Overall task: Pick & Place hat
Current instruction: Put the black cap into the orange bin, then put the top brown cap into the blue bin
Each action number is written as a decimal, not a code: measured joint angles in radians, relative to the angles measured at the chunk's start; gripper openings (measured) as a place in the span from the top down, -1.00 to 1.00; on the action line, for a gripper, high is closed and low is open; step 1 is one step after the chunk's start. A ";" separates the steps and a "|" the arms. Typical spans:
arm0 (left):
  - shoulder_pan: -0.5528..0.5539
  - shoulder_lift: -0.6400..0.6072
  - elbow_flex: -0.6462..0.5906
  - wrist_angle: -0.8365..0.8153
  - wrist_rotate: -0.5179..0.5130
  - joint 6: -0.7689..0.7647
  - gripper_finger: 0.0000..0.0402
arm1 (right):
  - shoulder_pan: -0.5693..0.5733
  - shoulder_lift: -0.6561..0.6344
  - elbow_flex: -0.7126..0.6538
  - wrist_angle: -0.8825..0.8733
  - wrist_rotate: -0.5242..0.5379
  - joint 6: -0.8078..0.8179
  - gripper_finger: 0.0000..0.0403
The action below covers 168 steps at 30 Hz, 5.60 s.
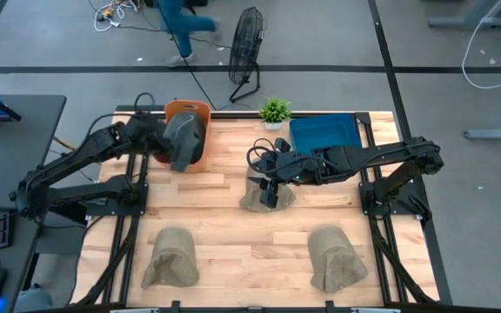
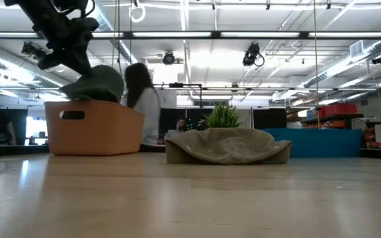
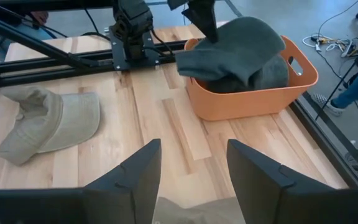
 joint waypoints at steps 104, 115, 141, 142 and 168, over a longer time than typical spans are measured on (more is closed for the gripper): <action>-0.142 0.184 0.360 -0.149 0.195 0.228 0.86 | -0.161 -0.001 0.000 -0.029 -0.277 -0.055 0.99; -0.493 0.197 0.359 -0.057 0.063 0.036 0.26 | -0.078 -0.035 0.000 -0.354 -0.268 -0.040 0.73; -0.716 0.228 0.359 -0.002 -0.096 -0.112 0.37 | -0.251 0.454 0.000 -0.353 -0.169 -0.188 -0.29; -0.716 0.228 0.359 -0.003 -0.096 -0.112 0.37 | -0.257 0.462 0.000 -0.352 -0.155 -0.187 -0.28; -0.716 0.228 0.359 -0.014 -0.096 -0.112 0.37 | -0.283 0.323 0.082 -0.586 -0.228 -0.141 0.90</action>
